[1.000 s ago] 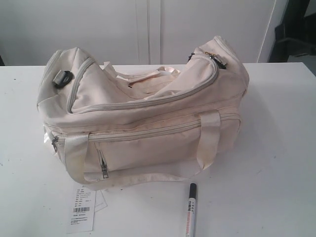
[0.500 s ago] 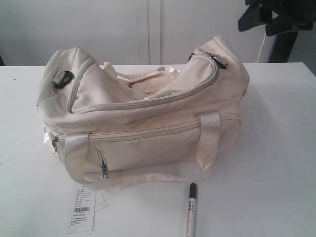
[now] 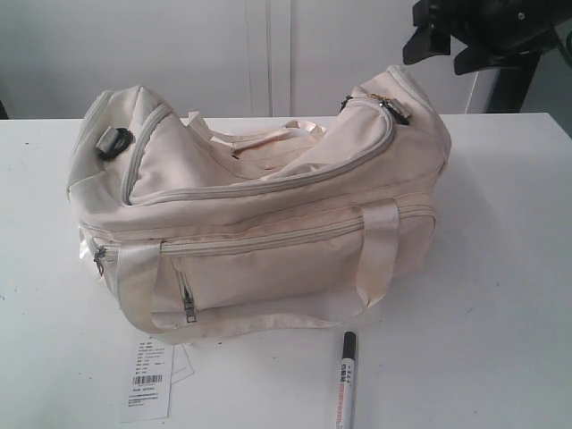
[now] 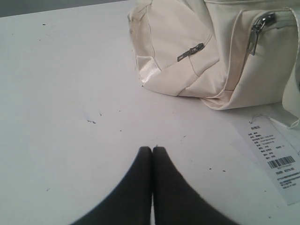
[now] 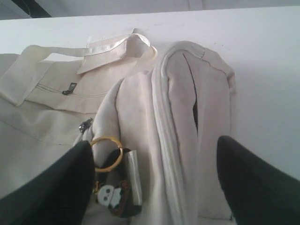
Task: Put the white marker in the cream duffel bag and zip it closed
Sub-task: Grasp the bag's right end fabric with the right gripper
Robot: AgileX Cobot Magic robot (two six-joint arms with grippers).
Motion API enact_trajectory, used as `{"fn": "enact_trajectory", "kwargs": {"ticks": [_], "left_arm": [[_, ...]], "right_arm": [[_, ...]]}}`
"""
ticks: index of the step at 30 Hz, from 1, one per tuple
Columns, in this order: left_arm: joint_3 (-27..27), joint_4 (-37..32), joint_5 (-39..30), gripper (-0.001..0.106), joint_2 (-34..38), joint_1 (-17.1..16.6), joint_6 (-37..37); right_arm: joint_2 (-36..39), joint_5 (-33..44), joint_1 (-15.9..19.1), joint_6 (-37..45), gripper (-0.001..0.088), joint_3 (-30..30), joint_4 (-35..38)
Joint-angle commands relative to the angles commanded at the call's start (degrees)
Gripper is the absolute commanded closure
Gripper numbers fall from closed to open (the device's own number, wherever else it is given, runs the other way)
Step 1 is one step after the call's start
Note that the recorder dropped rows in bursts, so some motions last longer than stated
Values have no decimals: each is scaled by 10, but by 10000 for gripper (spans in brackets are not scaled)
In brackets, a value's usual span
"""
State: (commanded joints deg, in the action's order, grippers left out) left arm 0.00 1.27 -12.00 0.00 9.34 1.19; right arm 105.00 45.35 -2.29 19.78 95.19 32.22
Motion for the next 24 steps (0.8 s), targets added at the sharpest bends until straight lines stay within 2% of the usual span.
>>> {"fn": "enact_trajectory", "kwargs": {"ticks": [11,24], "left_arm": [[0,0,0,1053,0,0,0],[0,0,0,1053,0,0,0]], "right_arm": [[54,-14,0,1,192,21,19],[81,-14,0,1,257,22,23]]}}
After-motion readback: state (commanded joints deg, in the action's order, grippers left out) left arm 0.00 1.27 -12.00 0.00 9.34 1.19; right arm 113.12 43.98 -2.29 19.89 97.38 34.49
